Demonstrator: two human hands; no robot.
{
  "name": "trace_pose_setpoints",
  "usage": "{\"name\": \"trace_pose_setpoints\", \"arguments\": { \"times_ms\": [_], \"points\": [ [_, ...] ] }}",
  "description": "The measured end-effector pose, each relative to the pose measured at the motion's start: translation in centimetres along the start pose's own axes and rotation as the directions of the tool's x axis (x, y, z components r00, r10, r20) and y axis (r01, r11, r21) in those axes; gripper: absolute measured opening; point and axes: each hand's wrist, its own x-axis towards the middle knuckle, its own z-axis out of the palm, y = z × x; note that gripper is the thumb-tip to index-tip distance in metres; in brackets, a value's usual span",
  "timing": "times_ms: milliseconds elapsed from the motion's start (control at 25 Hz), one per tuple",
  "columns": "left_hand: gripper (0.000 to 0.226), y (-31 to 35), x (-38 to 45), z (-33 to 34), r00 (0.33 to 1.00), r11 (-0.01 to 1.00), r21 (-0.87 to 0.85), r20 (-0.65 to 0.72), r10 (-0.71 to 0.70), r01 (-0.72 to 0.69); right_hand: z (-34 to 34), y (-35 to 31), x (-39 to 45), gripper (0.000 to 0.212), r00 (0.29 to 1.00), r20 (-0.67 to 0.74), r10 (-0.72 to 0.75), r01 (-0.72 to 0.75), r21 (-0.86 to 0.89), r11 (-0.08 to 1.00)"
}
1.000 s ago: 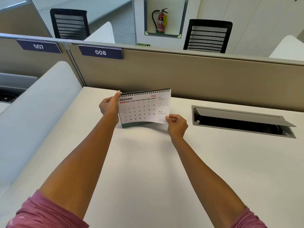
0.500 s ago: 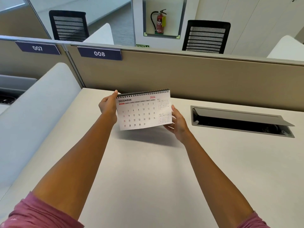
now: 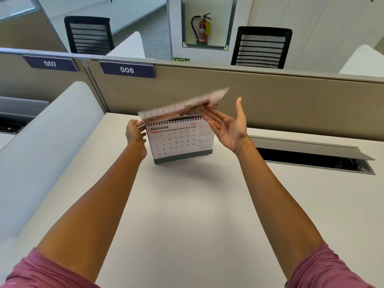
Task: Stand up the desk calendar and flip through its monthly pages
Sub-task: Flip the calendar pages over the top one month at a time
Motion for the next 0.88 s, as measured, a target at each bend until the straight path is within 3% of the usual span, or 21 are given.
{"name": "trace_pose_setpoints", "arguments": {
  "times_ms": [320,400,480,600,720,880],
  "points": [
    [0.016,-0.6,-0.2,0.5,0.998,0.997,0.050,-0.024,0.065,-0.064,1.0,-0.7,2.2,0.087,0.998,-0.014,-0.061,0.060,-0.057,0.997],
    [0.016,-0.8,0.0,0.5,0.996,0.996,0.060,-0.050,0.072,-0.069,0.1,0.0,2.3,0.080,0.990,-0.083,-0.117,0.113,-0.055,0.992],
    [0.019,-1.0,0.0,0.5,0.995,0.994,0.086,-0.060,0.079,-0.073,-1.4,1.3,2.3,0.070,0.950,-0.243,-0.197,0.183,-0.077,0.980],
    [0.023,-1.2,0.0,0.5,0.994,0.994,0.086,-0.076,0.074,-0.067,-3.7,4.0,2.2,0.047,0.839,-0.471,-0.272,0.170,-0.249,0.953],
    [0.022,-1.1,0.0,0.5,0.993,0.995,0.082,-0.099,0.070,-0.062,-5.5,7.1,2.2,0.025,0.764,-0.531,-0.366,0.032,-0.535,0.844],
    [0.022,-1.1,0.1,0.3,0.988,0.994,0.074,-0.123,0.089,-0.081,-6.7,9.8,2.1,0.044,0.799,-0.448,-0.400,-0.100,-0.756,0.647]
  ]
}}
